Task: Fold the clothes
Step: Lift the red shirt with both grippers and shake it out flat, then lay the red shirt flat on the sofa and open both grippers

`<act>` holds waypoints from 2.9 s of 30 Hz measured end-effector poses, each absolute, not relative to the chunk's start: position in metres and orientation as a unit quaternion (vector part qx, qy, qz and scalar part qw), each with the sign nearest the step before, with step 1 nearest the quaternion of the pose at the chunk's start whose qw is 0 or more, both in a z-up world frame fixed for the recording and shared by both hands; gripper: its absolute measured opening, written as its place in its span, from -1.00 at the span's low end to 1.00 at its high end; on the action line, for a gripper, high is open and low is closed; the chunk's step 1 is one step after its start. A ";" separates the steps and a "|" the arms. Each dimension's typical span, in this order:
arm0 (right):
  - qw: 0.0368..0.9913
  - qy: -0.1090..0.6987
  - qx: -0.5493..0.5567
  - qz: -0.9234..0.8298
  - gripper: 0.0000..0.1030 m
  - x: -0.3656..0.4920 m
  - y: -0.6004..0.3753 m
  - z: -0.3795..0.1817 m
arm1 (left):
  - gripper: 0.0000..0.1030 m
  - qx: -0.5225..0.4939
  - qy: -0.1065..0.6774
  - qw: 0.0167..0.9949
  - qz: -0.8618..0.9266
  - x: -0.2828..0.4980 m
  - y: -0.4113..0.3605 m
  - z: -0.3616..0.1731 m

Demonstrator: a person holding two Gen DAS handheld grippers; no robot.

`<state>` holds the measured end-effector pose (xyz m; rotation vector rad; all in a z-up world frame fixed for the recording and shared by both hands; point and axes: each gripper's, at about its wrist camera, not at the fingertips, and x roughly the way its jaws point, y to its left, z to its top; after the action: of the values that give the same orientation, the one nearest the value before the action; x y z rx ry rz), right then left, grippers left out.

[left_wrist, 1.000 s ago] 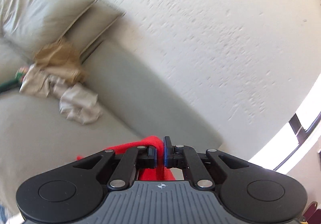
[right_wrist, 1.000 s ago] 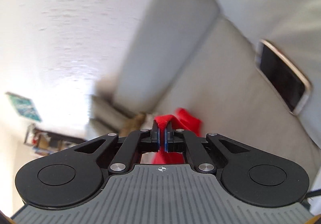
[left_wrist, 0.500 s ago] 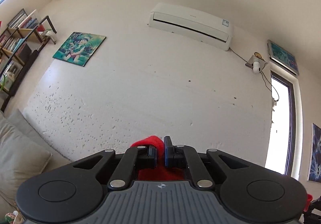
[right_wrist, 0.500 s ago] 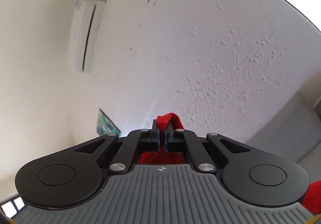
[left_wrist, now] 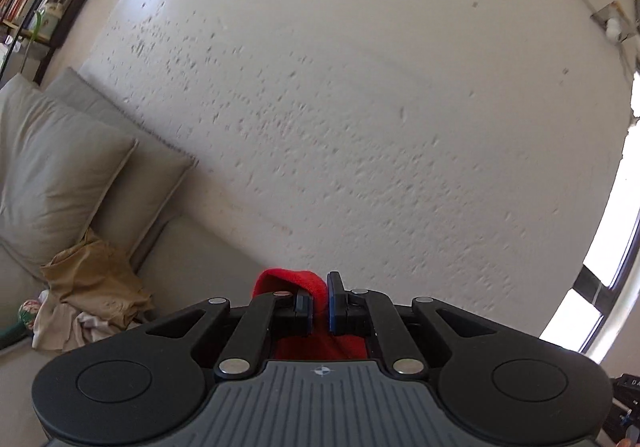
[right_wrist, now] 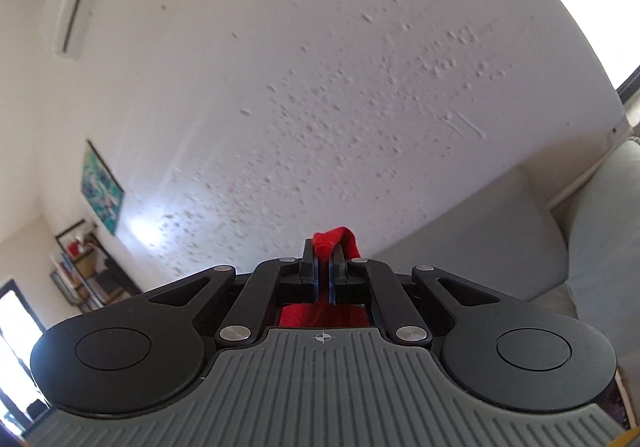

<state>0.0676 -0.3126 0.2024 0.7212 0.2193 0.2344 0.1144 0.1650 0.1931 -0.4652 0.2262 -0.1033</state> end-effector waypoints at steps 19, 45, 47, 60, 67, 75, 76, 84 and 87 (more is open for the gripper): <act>0.932 0.180 0.311 0.039 -0.92 0.123 -0.304 0.078 | -0.89 -0.182 0.163 0.969 -0.025 0.137 0.150 0.055; 0.859 0.435 0.267 -0.040 -0.89 0.049 -0.288 -0.131 | -0.83 -0.140 0.431 0.888 0.082 0.041 0.132 -0.110; 0.856 0.444 0.263 -0.042 -0.67 0.045 -0.289 -0.136 | -0.74 -0.124 0.452 0.879 0.084 0.038 0.127 -0.110; 0.864 0.442 0.243 0.006 0.13 -0.042 -0.299 -0.067 | -0.28 -0.053 0.462 0.885 -0.019 -0.008 0.109 -0.051; 0.871 0.456 0.166 0.079 -0.76 -0.007 -0.250 -0.096 | -0.31 -0.014 0.445 0.894 -0.043 0.017 0.065 -0.074; 0.879 0.465 0.060 0.089 -0.41 0.047 -0.196 -0.114 | -0.23 0.009 0.443 0.896 0.005 0.069 0.053 -0.101; 0.879 0.466 0.044 0.087 -0.27 0.053 -0.190 -0.117 | -0.23 0.018 0.450 0.893 0.005 0.071 0.052 -0.108; 0.865 0.496 -0.016 0.072 -0.20 0.055 -0.175 -0.142 | -0.22 0.031 0.482 0.875 -0.007 0.046 0.057 -0.128; 0.859 0.505 -0.011 0.077 -0.20 0.039 -0.182 -0.138 | -0.22 0.030 0.494 0.869 -0.015 0.035 0.058 -0.126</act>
<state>0.0393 -0.1818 -0.1379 -0.0230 1.0610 0.1610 0.0349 0.0580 -0.1257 0.0625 1.0329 -0.0305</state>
